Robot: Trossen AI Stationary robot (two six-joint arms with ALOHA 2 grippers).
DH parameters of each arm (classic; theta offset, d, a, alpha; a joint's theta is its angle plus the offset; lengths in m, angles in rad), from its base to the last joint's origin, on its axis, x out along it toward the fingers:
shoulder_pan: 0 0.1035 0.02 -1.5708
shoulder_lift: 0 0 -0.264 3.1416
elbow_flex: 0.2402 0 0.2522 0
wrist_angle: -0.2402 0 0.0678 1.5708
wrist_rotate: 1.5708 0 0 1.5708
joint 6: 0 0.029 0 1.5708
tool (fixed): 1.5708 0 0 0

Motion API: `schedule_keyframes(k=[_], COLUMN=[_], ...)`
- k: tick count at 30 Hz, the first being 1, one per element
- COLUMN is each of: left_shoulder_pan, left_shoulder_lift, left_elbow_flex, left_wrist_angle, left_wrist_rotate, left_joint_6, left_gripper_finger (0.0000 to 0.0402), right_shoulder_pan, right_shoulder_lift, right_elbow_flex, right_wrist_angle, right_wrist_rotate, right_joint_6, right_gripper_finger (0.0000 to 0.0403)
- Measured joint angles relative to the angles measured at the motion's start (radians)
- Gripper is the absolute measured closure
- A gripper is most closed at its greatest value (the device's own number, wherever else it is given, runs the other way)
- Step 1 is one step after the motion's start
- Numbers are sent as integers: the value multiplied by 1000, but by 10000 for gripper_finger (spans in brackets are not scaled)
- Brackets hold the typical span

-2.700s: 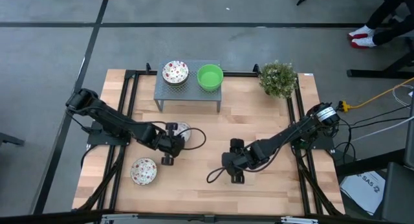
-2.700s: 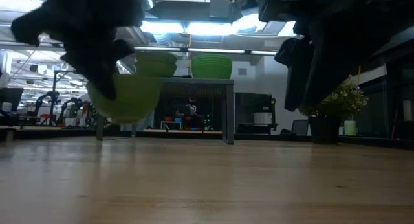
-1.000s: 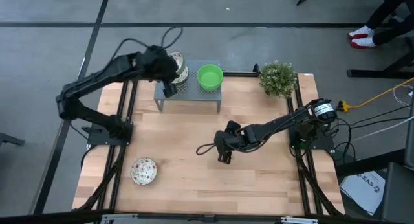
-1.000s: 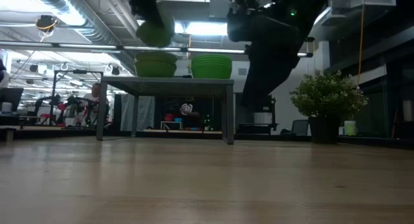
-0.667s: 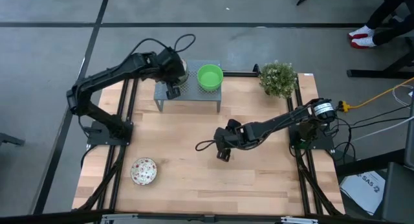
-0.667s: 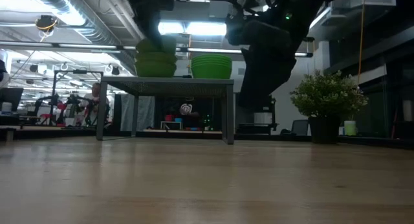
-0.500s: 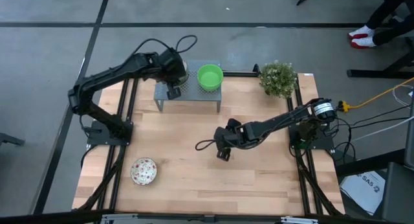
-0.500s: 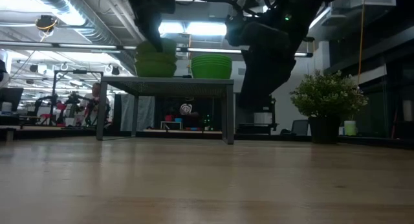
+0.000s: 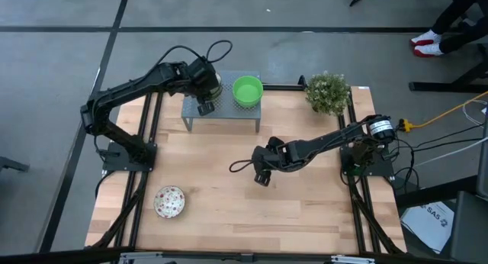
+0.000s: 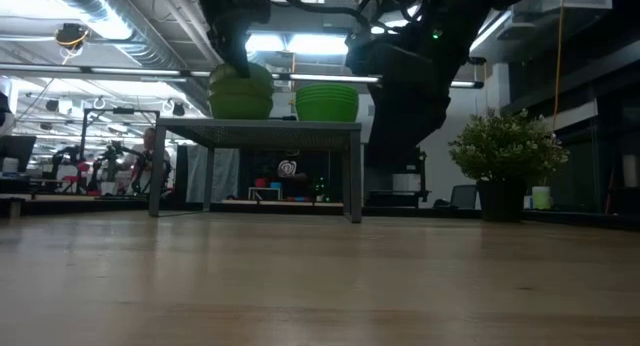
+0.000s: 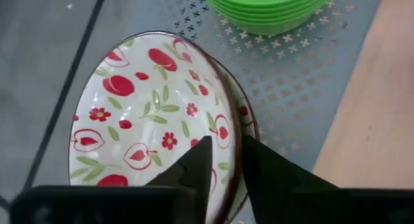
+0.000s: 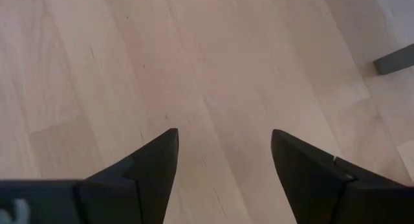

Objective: Pick & Place Mini bowls
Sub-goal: Stack the white patterned bowl on the white patterned bowl on the shelf

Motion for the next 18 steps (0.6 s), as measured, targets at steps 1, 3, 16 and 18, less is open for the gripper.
schedule_keyframes(k=[1,3,16,18], left_shoulder_pan=[0,0,-2,-10], left_shoulder_lift=[0,0,-54,-65], left_elbow_flex=[0,0,197,238], left_wrist_angle=[-2,-1,1,-1], left_wrist_rotate=[10,19,115,136], left_joint_6=[-4,-9,-18,-32], left_gripper_finger=[317,300,250,252], right_shoulder_pan=[-2,-6,-13,-13], right_shoulder_lift=[0,0,0,0], right_elbow_flex=[0,0,0,0], right_wrist_angle=[0,0,9,9], right_wrist_rotate=[0,0,0,-1], right_joint_6=[0,0,-1,-6], right_gripper_finger=[157,157,157,157])
